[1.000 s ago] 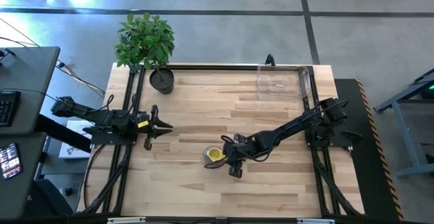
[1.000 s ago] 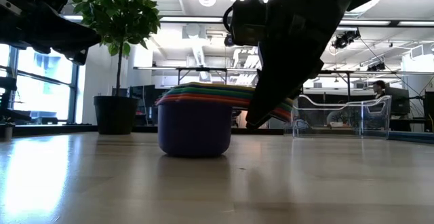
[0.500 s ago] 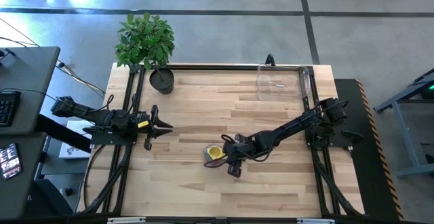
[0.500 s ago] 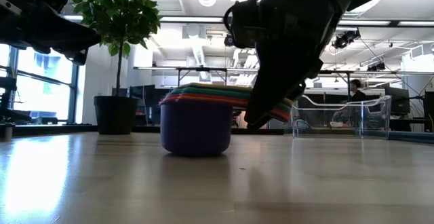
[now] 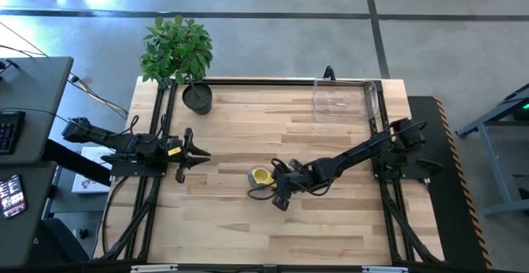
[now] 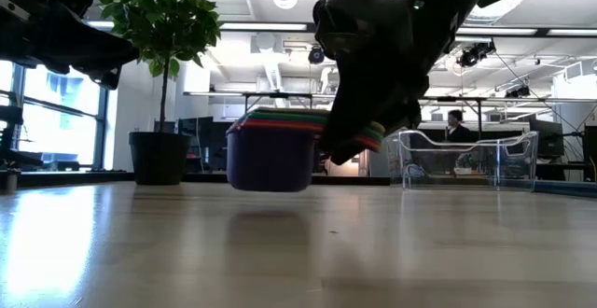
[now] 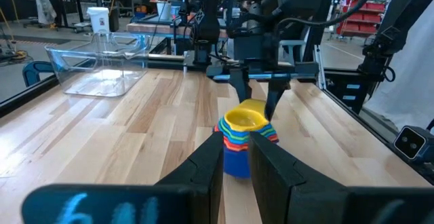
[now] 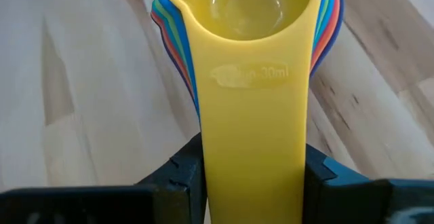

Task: Nest measuring cups in basket
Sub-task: Put the nested measuring cups into the transparent bin

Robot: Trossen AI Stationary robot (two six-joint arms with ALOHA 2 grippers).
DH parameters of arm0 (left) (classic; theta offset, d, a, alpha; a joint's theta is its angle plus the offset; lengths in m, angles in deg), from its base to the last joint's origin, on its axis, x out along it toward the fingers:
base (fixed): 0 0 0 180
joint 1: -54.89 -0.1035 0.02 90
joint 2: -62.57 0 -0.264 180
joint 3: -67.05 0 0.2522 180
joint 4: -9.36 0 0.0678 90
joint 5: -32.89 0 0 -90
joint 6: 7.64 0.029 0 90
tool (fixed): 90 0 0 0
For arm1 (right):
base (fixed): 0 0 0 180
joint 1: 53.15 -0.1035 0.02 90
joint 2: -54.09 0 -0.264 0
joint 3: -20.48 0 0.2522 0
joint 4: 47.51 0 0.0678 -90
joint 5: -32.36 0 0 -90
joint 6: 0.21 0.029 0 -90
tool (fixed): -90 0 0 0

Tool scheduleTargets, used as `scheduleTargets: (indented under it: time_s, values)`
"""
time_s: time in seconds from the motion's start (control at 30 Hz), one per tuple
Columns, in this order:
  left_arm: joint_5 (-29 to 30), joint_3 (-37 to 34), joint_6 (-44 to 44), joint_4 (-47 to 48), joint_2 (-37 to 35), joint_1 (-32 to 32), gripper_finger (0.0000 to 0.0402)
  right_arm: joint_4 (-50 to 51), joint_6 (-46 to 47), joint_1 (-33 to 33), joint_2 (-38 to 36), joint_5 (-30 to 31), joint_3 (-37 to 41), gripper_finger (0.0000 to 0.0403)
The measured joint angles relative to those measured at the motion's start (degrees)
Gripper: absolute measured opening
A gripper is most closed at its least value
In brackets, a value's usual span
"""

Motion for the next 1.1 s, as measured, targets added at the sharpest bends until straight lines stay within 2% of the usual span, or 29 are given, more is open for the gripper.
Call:
scheduleTargets:
  time_s: [0.43,0.67,0.87,1.1]
  values:
    - [0.02,0.0,0.0,-0.01,0.0,-0.01,0.006,1.31,6.84,0.11,-2.51,7.99,0.0,0.0121]
    - [0.02,0.0,0.0,0.0,0.0,0.0,0.006,5.29,8.16,2.27,-5.66,11.61,0.0,0.0121]
    - [0.01,0.0,0.0,-0.02,0.0,0.0,0.006,10.99,7.44,5.17,-9.72,12.92,0.0,0.0121]
    - [0.02,0.0,-0.01,-0.02,0.0,0.0,0.006,18.89,0.15,10.58,-15.65,12.93,0.0,0.0121]
